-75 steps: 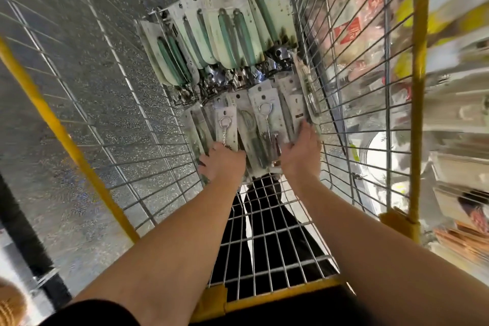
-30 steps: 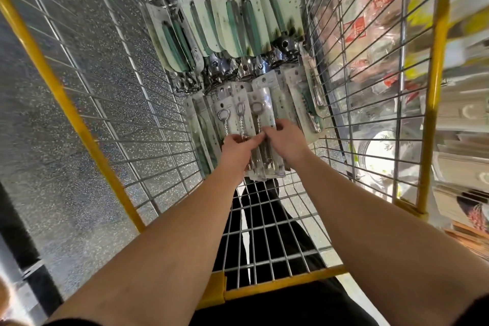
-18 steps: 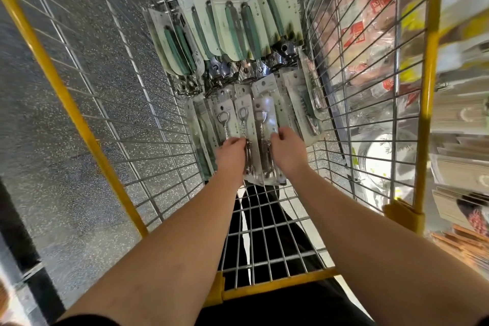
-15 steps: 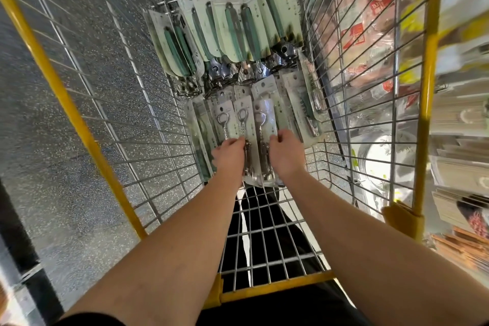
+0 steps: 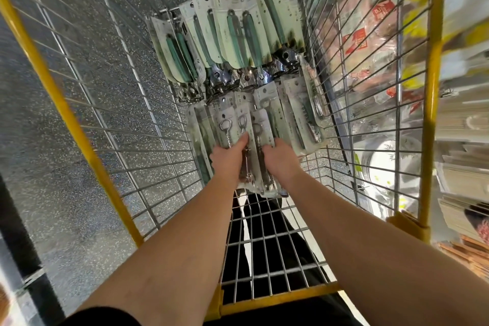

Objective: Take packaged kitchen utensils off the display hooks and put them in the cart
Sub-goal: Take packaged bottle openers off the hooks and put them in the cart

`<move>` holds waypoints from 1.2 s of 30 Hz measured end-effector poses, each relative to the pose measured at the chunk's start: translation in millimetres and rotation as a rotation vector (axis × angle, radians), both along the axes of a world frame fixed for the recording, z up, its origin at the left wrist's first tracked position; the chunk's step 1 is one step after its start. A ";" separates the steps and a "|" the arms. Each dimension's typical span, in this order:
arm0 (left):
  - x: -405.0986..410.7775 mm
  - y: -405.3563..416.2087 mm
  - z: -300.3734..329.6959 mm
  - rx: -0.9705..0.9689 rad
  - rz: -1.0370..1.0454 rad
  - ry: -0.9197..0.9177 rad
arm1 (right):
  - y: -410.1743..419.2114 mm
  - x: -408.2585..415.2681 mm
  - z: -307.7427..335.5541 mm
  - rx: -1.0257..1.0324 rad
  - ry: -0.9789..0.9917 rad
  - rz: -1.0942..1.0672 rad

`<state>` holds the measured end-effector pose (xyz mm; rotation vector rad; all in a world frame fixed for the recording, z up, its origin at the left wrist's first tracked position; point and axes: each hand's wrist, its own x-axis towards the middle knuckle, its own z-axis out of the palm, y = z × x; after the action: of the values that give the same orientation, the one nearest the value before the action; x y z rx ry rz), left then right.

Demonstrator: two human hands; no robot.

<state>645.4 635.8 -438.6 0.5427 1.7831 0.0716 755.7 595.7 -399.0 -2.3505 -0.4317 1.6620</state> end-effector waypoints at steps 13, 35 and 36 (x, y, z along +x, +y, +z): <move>8.6 4.2 16.2 -0.138 -0.036 -0.085 | -4.4 6.3 9.3 0.021 -0.015 -0.058; -8.4 6.3 57.4 0.019 -0.034 -0.116 | -13.0 48.0 65.1 0.161 0.003 -0.172; -10.0 8.8 71.6 0.019 -0.040 -0.116 | -14.0 50.7 71.9 0.177 0.014 -0.192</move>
<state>635.4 644.6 -366.9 0.5760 1.6597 0.0904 806.3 581.7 -327.1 -2.1763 -0.3242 1.4887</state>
